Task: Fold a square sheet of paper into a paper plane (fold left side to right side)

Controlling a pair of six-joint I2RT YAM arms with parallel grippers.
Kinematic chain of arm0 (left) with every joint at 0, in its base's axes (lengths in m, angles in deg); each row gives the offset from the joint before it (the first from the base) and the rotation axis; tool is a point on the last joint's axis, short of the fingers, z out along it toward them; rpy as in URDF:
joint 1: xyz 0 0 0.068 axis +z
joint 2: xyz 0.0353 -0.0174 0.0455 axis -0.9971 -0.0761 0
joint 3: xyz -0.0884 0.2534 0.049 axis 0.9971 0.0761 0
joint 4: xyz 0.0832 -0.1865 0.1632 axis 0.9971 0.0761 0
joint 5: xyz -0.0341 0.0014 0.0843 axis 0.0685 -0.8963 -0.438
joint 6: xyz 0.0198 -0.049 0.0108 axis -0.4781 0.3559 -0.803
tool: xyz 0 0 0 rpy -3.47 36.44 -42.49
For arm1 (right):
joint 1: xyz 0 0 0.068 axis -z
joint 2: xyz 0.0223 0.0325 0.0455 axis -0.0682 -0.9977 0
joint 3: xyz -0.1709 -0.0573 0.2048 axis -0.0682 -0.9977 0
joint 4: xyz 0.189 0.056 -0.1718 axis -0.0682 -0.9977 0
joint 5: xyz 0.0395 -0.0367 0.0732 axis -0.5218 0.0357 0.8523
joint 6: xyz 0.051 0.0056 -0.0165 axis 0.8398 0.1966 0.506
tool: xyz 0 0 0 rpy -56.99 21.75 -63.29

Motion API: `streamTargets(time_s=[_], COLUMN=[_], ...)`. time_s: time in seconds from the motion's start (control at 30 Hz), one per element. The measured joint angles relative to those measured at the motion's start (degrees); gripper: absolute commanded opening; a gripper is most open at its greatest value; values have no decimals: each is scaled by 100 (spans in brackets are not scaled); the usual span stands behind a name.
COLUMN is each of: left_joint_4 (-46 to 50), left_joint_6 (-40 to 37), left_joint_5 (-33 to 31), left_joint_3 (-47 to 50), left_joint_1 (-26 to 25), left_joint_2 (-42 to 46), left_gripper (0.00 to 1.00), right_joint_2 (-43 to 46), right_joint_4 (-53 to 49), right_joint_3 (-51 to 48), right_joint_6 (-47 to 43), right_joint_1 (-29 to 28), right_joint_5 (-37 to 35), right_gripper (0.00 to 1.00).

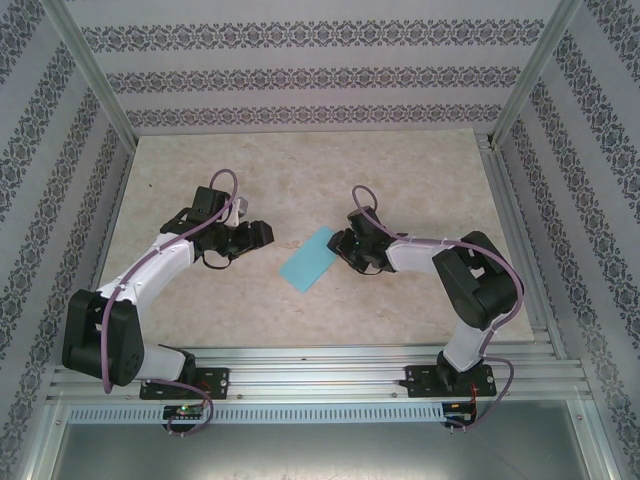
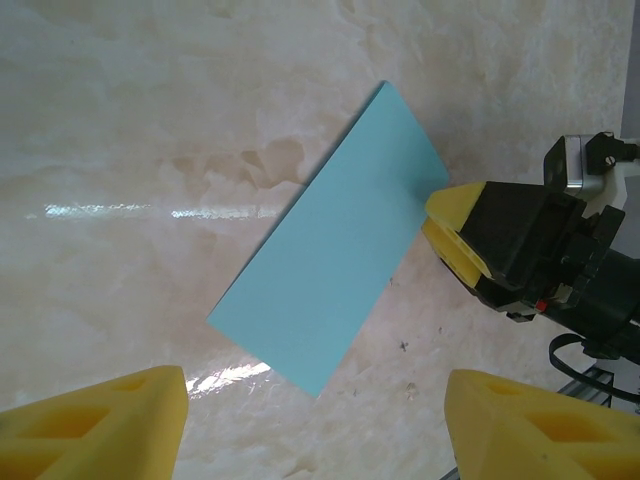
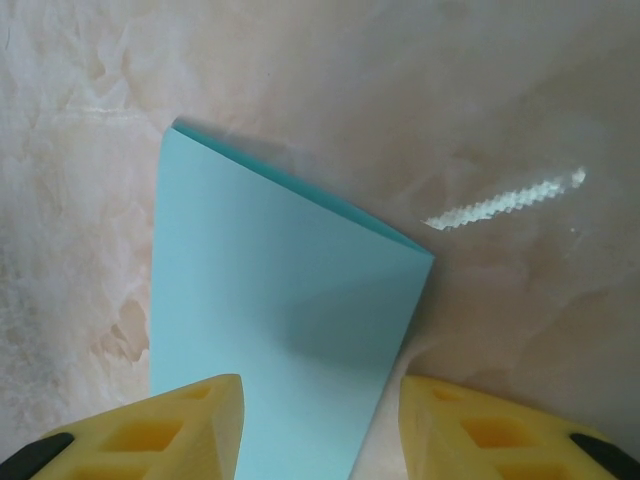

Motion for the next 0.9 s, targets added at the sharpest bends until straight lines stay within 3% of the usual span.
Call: streamTargets(time_s=[0.43, 0.9], left_joint_4=[-33, -153], left_joint_6=[0, 4], left_joint_5=[4, 184], left_joint_3=[11, 299], left_joint_1=[76, 402], left_joint_2=[-22, -17], left_gripper=[70, 70], right_joint_2=[-737, -1408], right_joint_4=[92, 557], right_joint_3=[807, 1620], right_joint_6=[-337, -798], right_joint_1=[0, -138], right_joint_5=[354, 1040], right_gripper=[38, 39])
